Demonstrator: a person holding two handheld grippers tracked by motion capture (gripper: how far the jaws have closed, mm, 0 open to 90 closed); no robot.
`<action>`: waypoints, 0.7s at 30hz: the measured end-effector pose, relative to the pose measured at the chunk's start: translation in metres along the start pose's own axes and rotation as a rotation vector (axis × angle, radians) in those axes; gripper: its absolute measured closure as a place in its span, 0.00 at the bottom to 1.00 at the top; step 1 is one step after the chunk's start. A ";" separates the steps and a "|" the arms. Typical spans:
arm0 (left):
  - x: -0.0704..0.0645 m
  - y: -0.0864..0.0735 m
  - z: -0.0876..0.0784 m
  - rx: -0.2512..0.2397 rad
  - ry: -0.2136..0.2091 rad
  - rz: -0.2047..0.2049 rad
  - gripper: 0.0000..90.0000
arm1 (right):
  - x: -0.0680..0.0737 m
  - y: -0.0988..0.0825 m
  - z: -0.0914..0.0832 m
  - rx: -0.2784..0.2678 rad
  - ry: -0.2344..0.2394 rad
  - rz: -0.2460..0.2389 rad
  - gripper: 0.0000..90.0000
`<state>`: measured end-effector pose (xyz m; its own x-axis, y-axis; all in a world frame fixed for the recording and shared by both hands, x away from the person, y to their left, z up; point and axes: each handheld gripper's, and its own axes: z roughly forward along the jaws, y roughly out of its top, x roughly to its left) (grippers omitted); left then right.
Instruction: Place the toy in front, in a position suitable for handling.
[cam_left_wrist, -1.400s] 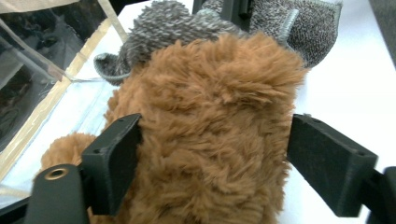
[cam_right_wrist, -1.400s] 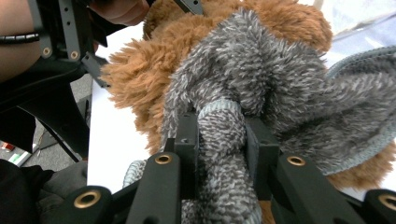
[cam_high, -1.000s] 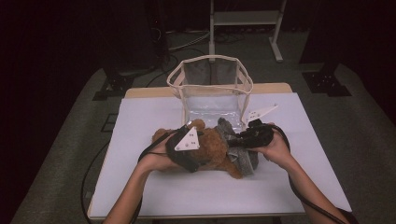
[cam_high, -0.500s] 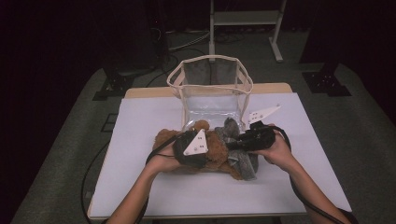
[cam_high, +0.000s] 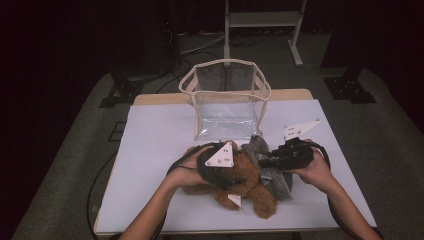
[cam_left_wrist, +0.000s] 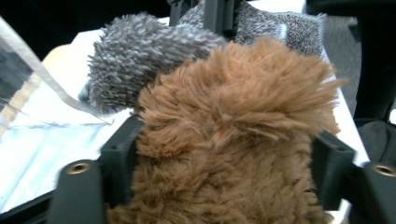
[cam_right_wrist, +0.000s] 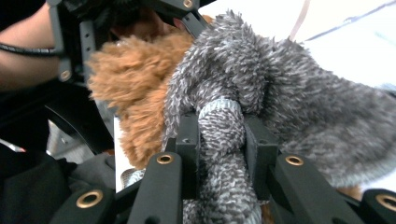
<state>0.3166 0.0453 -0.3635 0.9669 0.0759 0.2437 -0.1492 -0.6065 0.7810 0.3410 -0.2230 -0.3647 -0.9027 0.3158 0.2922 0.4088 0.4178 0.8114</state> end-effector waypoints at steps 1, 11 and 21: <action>0.000 0.001 0.000 0.007 0.004 0.005 0.22 | -0.003 -0.004 -0.001 -0.014 0.004 0.007 0.79; -0.012 0.002 0.004 0.070 0.030 0.056 0.07 | -0.007 -0.022 -0.011 -0.067 0.010 0.035 0.78; -0.023 0.010 0.029 0.140 0.110 0.173 0.25 | -0.009 -0.027 0.000 -0.027 0.006 0.054 0.78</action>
<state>0.2990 0.0144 -0.3782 0.8997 0.0424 0.4344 -0.2732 -0.7214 0.6364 0.3378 -0.2374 -0.3889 -0.8804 0.3321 0.3385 0.4529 0.3771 0.8079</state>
